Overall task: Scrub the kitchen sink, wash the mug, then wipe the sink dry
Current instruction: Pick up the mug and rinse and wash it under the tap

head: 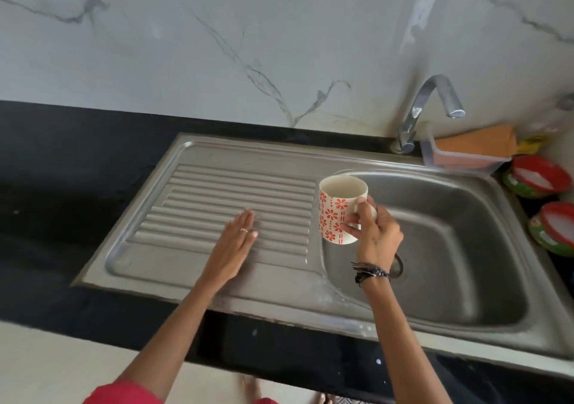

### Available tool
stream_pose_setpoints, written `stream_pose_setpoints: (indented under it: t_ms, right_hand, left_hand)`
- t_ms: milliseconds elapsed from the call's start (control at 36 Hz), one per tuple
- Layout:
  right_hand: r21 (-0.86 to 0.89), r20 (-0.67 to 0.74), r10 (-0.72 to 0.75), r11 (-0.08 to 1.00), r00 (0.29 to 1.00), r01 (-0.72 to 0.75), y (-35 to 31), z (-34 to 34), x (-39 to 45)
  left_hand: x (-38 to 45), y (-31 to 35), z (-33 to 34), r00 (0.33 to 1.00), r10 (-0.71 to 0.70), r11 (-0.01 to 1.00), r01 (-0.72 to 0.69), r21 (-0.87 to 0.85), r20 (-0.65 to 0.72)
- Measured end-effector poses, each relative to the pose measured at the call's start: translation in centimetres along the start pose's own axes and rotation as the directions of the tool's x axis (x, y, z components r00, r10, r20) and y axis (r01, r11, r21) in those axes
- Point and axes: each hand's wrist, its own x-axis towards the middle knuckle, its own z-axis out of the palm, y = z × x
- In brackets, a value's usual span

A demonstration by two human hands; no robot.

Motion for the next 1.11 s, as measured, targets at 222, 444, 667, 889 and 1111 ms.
stream_pose_setpoints:
  t_ms: [222, 444, 667, 889, 1111]
  right_hand:
    - [-0.064, 0.064, 0.014, 0.998, 0.998, -0.01, 0.4, 1.2, -0.9]
    - [-0.087, 0.069, 0.041, 0.996, 0.997, -0.035, 1.1, 1.1, -0.6]
    - [-0.035, 0.047, 0.051, 0.998, 0.998, -0.05, 1.0, -0.2, 0.1]
    - [-0.059, -0.005, 0.001, 0.998, 1.0, -0.001, -0.4, -2.2, 0.5]
    - [-0.052, -0.007, -0.004, 0.999, 1.0, 0.004, -1.1, -2.4, -0.6]
  left_hand:
    - [-2.8, -11.1, -4.8, 0.854, -0.472, 0.851, 0.506, 0.138, -0.218]
    - [-2.9, -9.4, -4.1, 0.771, -0.611, 0.741, 0.637, 0.212, -0.182]
    - [-2.1, 0.4, 2.8, 0.964, -0.258, 0.923, 0.266, 0.277, -0.068]
    - [-0.6, 12.6, 10.1, 0.925, 0.239, 0.949, -0.286, 0.129, 0.294]
    - [-0.9, 9.1, 5.4, 0.939, 0.255, 0.962, -0.27, 0.035, 0.229]
